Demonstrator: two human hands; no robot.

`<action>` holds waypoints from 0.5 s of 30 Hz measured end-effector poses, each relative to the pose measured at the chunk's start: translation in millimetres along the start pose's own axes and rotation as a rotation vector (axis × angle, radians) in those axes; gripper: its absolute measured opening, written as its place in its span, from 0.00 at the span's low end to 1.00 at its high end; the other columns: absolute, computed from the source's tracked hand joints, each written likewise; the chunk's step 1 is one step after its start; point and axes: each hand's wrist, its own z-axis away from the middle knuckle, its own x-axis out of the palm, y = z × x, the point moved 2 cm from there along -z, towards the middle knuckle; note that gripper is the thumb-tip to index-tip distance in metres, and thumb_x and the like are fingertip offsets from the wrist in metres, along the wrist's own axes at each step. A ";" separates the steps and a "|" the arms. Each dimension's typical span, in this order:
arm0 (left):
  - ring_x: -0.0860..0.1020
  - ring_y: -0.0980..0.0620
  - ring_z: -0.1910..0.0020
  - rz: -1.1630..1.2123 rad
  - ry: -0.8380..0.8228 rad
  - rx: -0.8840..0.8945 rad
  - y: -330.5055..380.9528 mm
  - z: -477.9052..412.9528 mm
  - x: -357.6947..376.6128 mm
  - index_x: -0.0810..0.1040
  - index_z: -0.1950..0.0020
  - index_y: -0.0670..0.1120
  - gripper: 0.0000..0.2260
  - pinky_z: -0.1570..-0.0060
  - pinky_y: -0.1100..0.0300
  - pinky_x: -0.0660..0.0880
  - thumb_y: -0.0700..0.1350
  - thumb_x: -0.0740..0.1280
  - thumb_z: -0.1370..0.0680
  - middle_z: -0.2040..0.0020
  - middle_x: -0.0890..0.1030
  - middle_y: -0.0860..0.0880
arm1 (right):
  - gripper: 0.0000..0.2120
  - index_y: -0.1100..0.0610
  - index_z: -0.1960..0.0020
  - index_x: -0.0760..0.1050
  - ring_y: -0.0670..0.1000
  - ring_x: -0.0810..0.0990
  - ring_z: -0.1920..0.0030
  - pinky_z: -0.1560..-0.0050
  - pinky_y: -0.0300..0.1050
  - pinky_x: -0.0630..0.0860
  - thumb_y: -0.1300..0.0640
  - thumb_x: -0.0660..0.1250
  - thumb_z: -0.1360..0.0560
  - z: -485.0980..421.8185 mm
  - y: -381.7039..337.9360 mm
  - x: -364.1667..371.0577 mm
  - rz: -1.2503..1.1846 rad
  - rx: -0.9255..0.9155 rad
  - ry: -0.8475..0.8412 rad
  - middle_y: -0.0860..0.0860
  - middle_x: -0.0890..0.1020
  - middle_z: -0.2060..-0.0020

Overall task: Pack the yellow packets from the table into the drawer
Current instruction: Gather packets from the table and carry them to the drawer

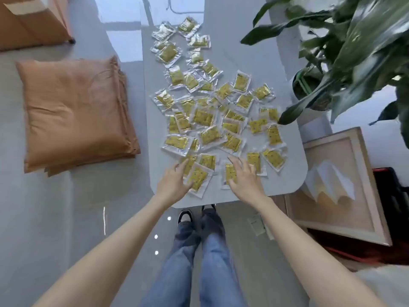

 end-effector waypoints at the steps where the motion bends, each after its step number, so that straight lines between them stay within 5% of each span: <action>1: 0.65 0.44 0.30 0.010 -0.014 -0.031 -3.8 -10.4 8.1 0.53 0.23 0.55 0.32 0.38 0.47 0.71 0.54 0.64 0.23 0.27 0.65 0.46 | 0.32 0.46 0.23 0.51 0.61 0.58 0.28 0.33 0.56 0.63 0.56 0.60 0.23 -11.9 3.7 7.8 -0.029 0.035 -0.023 0.53 0.55 0.24; 7: 0.67 0.43 0.31 0.059 -0.051 -0.216 -34.7 -73.5 75.7 0.54 0.23 0.55 0.34 0.39 0.46 0.72 0.57 0.66 0.25 0.29 0.65 0.45 | 0.31 0.45 0.23 0.50 0.63 0.56 0.28 0.33 0.58 0.63 0.55 0.61 0.22 -76.3 37.0 73.0 -0.145 0.215 -0.086 0.52 0.51 0.23; 15: 0.67 0.46 0.39 0.055 0.173 -0.268 -47.0 -110.9 136.6 0.57 0.25 0.52 0.40 0.43 0.51 0.71 0.57 0.73 0.31 0.38 0.66 0.46 | 0.36 0.41 0.24 0.49 0.63 0.58 0.30 0.37 0.58 0.67 0.53 0.66 0.24 -110.2 74.5 141.8 -0.213 0.382 -0.012 0.51 0.48 0.23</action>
